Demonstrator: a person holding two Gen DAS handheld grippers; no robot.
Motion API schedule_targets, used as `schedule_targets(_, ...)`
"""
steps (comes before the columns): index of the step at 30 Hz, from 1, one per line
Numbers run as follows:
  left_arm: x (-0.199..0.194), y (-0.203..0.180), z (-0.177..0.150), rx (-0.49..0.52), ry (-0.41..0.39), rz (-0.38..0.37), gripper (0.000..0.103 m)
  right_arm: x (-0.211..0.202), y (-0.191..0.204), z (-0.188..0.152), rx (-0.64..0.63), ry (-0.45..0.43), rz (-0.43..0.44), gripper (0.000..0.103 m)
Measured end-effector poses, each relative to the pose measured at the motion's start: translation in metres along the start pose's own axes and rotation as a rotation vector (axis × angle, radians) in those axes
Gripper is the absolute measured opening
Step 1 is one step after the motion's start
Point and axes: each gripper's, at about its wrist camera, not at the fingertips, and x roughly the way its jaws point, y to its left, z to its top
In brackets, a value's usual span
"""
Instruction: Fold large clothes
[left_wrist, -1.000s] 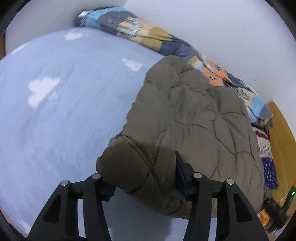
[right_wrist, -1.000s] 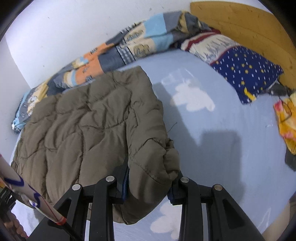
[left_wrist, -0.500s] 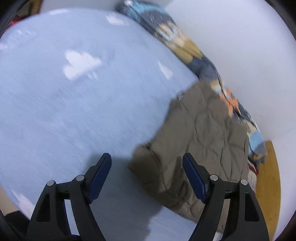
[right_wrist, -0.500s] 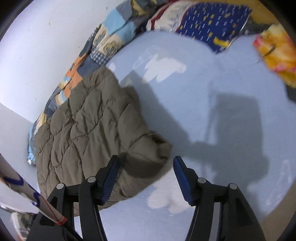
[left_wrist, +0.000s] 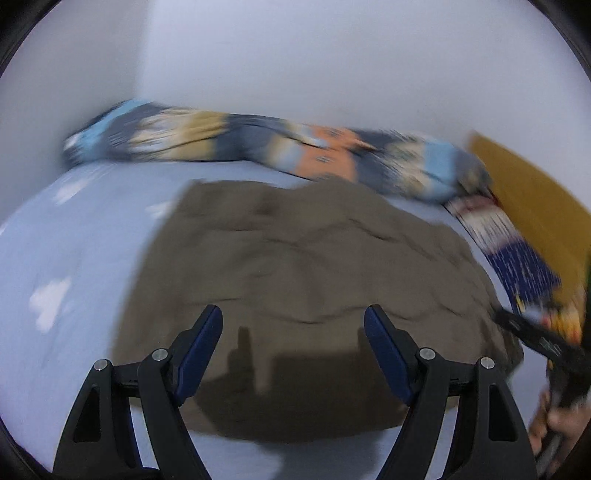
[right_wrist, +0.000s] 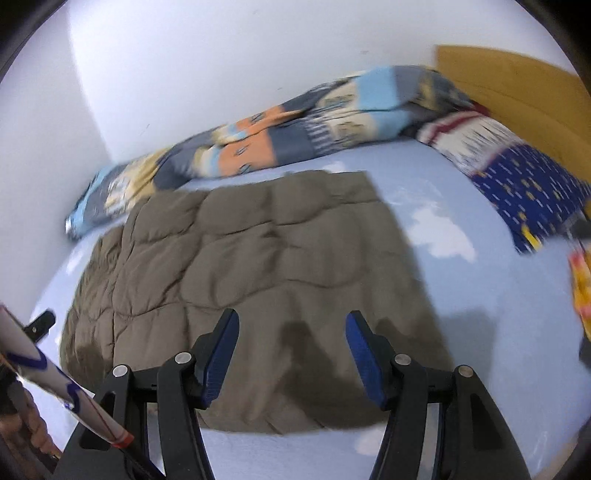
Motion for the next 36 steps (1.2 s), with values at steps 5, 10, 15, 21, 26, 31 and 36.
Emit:
schedule_targets(5, 0.051, -0.033, 0.007, 0.122, 0.094, 0.017, 0.078, 0.044, 0.017, 0.013, -0.044, 0.073, -0.007, 0.065)
schedule_targets(10, 0.096, -0.027, 0.001, 0.100, 0.224, 0.047, 0.082, 0.082, 0.015, 0.007, -0.027, 0.177, -0.021, 0.066)
schedule_targets(15, 0.111, -0.025, 0.002, 0.101, 0.273, 0.058, 0.085, 0.094, 0.015, 0.006, -0.034, 0.218, -0.035, 0.067)
schedule_targets(21, 0.091, -0.018, 0.010, 0.047, 0.197, 0.014, 0.085, 0.074, 0.017, 0.026, -0.001, 0.154, -0.012, 0.067)
schedule_targets(26, 0.077, 0.007, 0.037, 0.000, 0.086, 0.061, 0.085, 0.058, 0.016, 0.050, -0.004, 0.059, -0.011, 0.067)
schedule_targets(31, 0.096, 0.045, 0.045, -0.081, 0.159, 0.183, 0.085, 0.093, 0.002, 0.062, 0.023, 0.123, -0.001, 0.067)
schedule_targets(36, 0.113, 0.062, 0.041, -0.133, 0.222, 0.197, 0.085, 0.123, 0.012, 0.067, 0.001, 0.174, -0.010, 0.067)
